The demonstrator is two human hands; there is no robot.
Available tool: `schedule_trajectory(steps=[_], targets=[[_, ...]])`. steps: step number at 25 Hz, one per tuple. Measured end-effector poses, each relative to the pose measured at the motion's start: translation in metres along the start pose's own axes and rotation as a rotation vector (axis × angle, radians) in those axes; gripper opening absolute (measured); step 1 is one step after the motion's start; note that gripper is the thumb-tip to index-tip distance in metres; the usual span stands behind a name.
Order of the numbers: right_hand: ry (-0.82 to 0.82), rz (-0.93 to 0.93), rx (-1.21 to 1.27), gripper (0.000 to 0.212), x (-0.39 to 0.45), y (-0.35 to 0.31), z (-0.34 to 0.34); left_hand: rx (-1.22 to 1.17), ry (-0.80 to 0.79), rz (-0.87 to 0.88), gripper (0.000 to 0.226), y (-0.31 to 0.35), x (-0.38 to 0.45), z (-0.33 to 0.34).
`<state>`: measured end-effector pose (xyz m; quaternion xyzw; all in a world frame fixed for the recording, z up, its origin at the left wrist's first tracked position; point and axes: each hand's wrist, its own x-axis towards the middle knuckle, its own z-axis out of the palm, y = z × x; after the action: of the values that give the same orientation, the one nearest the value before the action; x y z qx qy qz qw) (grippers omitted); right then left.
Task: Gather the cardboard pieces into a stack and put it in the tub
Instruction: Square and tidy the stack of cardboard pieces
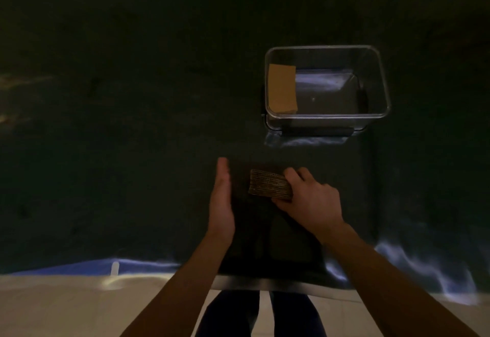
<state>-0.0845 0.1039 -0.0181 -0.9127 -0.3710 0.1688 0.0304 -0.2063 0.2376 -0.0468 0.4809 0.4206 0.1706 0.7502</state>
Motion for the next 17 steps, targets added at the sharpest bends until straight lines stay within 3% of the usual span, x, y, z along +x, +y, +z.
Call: schedule_trajectory(steps=[2, 3, 5, 6, 10, 11, 14, 17], targets=[[0.002, 0.007, 0.013, 0.058, -0.001, -0.002, 0.001, -0.1, 0.178, 0.047, 0.056, 0.004, 0.001, 0.002], [0.003, 0.013, 0.015, 0.058, -0.001, -0.002, 0.002, -0.066, 0.116, 0.024, 0.061, 0.006, -0.006, 0.008], [0.009, 0.027, 0.005, 0.059, -0.002, 0.0, 0.003, 0.064, -0.178, -0.077, 0.065, 0.001, -0.022, 0.024], [0.009, 0.029, -0.001, 0.058, -0.003, 0.0, 0.004, 0.064, -0.228, -0.092, 0.061, 0.006, -0.024, 0.024], [0.018, 0.006, 0.022, 0.054, -0.003, -0.001, 0.003, -0.259, 0.197, -0.007, 0.051, 0.023, 0.004, 0.002], [0.021, 0.01, 0.022, 0.055, -0.003, -0.001, 0.003, -0.207, 0.158, -0.033, 0.054, 0.022, -0.001, 0.006], [0.024, 0.024, 0.014, 0.06, -0.004, 0.001, 0.003, 0.096, -0.271, -0.152, 0.068, 0.004, -0.031, 0.026], [0.03, -0.009, -0.004, 0.058, -0.004, 0.003, 0.003, 0.311, -0.381, -0.096, 0.084, 0.003, -0.023, 0.014]])
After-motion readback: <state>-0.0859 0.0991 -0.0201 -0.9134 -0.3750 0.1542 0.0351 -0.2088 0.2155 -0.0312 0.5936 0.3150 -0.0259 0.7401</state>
